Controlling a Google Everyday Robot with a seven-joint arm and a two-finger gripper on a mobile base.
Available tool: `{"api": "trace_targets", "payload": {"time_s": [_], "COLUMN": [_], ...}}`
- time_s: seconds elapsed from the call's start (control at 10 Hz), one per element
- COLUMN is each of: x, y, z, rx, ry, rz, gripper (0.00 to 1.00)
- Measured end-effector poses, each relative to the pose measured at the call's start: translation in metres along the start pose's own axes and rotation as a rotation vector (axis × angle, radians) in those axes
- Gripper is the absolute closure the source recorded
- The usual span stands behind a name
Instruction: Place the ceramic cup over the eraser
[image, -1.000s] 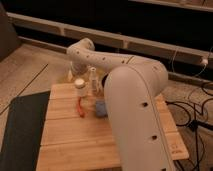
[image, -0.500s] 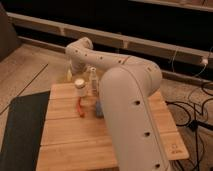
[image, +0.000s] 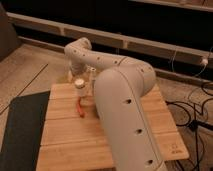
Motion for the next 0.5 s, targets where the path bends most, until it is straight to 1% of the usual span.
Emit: {"api": "trace_targets", "payload": {"time_s": [0.3,0.4,0.5], "x": [-0.0016,-0.0027,-0.0013], "y": [0.0004,0.0044,0.0070], "z": [-0.0006,0.0018,0.0053], "rx": [-0.001,-0.016,-0.028], "ry": [-0.007,-0.014,-0.012], "rz": [-0.001,-0.004,-0.005], "gripper": [0.35,0.35,0.35]}}
